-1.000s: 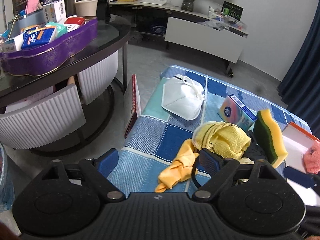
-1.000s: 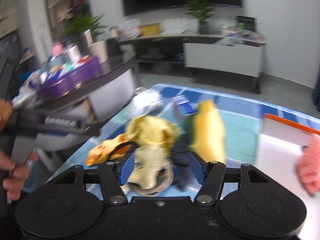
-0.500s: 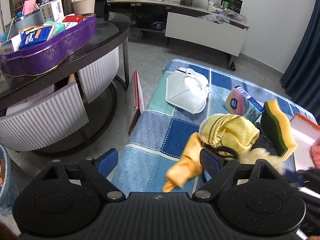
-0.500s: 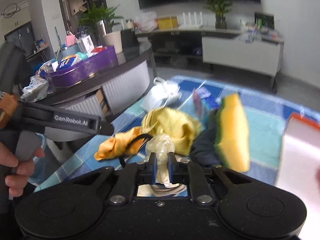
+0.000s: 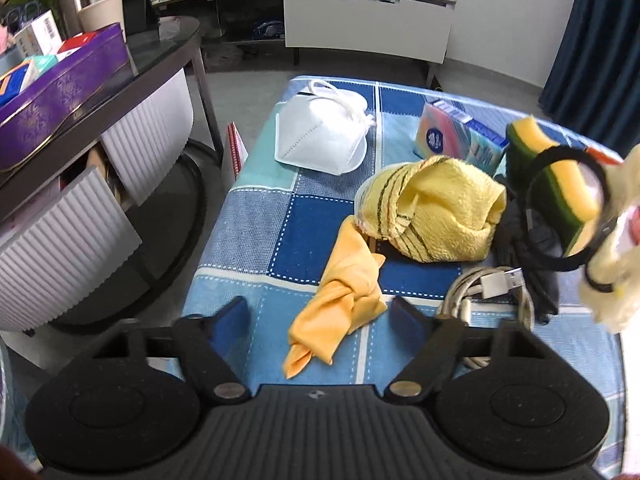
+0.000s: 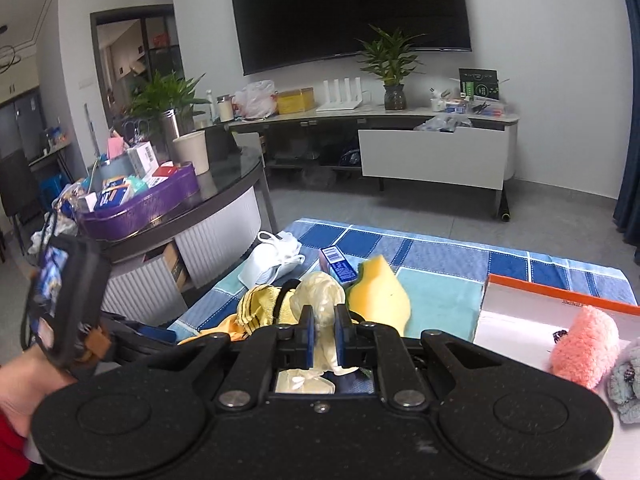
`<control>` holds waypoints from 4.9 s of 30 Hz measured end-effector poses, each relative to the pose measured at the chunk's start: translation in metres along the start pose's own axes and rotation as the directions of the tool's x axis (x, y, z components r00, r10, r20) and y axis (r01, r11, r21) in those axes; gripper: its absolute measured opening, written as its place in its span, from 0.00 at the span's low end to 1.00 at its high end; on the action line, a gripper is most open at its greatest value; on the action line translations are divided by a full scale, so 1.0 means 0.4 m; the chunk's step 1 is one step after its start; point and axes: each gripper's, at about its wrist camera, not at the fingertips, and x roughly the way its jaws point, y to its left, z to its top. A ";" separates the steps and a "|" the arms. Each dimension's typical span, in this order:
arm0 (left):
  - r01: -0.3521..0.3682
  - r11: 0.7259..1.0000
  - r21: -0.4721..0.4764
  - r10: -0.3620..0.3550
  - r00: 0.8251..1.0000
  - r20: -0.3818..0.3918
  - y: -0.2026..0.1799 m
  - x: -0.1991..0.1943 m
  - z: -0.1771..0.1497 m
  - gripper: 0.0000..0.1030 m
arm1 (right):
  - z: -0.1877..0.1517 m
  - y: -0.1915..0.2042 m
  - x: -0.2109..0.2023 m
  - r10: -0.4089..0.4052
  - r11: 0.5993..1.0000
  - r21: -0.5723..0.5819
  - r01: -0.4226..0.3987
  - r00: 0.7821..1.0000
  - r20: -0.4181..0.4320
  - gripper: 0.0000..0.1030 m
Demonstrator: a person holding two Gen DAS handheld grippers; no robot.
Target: Organize soft objects
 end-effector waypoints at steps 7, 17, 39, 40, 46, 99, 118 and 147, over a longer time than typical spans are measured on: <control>0.036 0.999 -0.023 -0.035 0.998 0.047 0.004 -0.006 0.006 0.25 | -0.003 -0.013 -0.013 -0.004 1.000 0.007 0.004 1.000 0.010 0.12; 0.057 0.998 0.029 -0.061 0.984 0.167 -0.067 -0.116 0.024 0.24 | -0.004 -0.018 -0.051 -0.031 1.000 -0.002 0.031 0.999 0.043 0.12; 0.111 0.994 0.022 -0.113 0.952 0.284 -0.094 -0.220 0.048 0.24 | 0.008 -0.052 -0.142 -0.078 0.996 0.042 0.073 0.990 0.118 0.12; 0.114 0.993 0.029 -0.117 0.951 0.286 -0.099 -0.223 0.048 0.24 | 0.008 -0.053 -0.146 -0.081 0.996 0.042 0.077 0.989 0.121 0.12; 0.135 0.989 0.060 -0.146 0.947 0.286 -0.124 -0.228 0.041 0.24 | 0.003 -0.064 -0.173 -0.109 0.993 0.062 0.101 0.986 0.130 0.12; 0.231 0.945 0.233 -0.287 0.926 0.245 -0.291 -0.257 -0.001 0.24 | -0.074 -0.148 -0.312 -0.279 0.950 0.188 0.248 0.946 0.165 0.12; 0.271 0.929 0.253 -0.329 0.917 0.225 -0.364 -0.271 -0.023 0.24 | -0.086 -0.173 -0.352 -0.324 0.932 0.230 0.281 0.928 0.181 0.12; 0.306 0.910 0.281 -0.364 0.913 0.185 -0.457 -0.258 -0.037 0.24 | -0.139 -0.255 -0.404 -0.410 0.888 0.297 0.352 0.898 0.160 0.12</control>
